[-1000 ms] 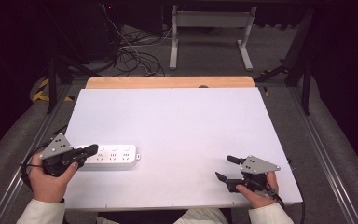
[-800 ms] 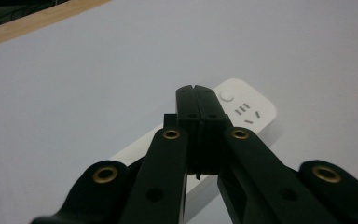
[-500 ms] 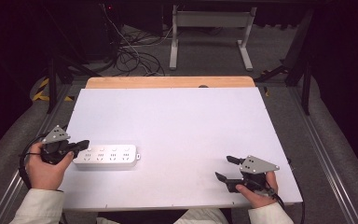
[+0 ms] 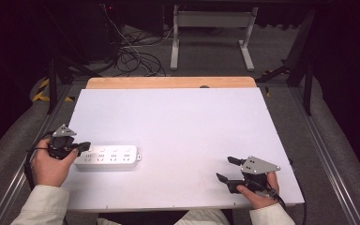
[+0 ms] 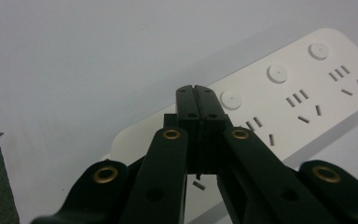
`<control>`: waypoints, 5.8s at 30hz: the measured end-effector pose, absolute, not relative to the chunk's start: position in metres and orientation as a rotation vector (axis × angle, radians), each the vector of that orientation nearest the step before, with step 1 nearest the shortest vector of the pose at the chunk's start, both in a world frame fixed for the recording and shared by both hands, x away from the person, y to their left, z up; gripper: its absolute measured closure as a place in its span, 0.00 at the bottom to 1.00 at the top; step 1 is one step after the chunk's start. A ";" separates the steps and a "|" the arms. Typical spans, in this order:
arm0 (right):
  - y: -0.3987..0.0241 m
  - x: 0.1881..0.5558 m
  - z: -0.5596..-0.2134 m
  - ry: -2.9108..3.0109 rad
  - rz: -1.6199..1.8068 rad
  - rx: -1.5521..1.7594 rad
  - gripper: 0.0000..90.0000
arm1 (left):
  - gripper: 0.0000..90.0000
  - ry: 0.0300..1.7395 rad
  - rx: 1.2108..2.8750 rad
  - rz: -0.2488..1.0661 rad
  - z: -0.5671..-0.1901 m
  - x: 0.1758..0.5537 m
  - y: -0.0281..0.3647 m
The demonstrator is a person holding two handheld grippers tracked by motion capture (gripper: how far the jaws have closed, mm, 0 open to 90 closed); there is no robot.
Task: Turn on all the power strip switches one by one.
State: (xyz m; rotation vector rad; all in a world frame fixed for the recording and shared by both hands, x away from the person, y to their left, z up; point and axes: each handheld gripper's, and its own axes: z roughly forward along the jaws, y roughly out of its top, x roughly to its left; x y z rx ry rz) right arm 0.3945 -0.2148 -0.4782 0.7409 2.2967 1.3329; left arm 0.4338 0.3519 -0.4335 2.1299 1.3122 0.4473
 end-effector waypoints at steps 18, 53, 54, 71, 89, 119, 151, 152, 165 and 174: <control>-0.215 0.395 -0.479 2.302 1.331 0.734 0.31 | 1.00 1.387 2.164 0.423 -0.441 0.444 0.349; -0.214 0.394 -0.479 2.308 1.329 0.726 0.31 | 1.00 1.348 2.168 0.462 -0.447 0.444 0.347; -0.214 0.394 -0.479 2.308 1.328 0.725 0.31 | 1.00 1.351 2.171 0.468 -0.447 0.443 0.346; -0.214 0.393 -0.479 2.313 1.333 0.720 0.31 | 1.00 1.358 2.169 0.492 -0.450 0.441 0.343; -0.215 0.394 -0.478 2.305 1.338 0.723 0.31 | 1.00 1.285 2.061 0.618 -0.442 0.429 0.343; -0.215 0.394 -0.479 2.312 1.330 0.720 0.31 | 1.00 1.184 2.099 0.518 -0.442 0.430 0.317; -0.215 0.395 -0.480 2.318 1.327 0.722 0.31 | 1.00 1.206 2.131 0.517 -0.456 0.438 0.316; -0.215 0.395 -0.480 2.318 1.328 0.722 0.31 | 1.00 1.209 2.128 0.510 -0.456 0.438 0.316; -0.215 0.394 -0.480 2.315 1.329 0.720 0.31 | 1.00 1.221 2.129 0.504 -0.457 0.439 0.316; -0.214 0.394 -0.480 2.316 1.328 0.719 0.31 | 1.00 1.225 2.122 0.495 -0.459 0.439 0.316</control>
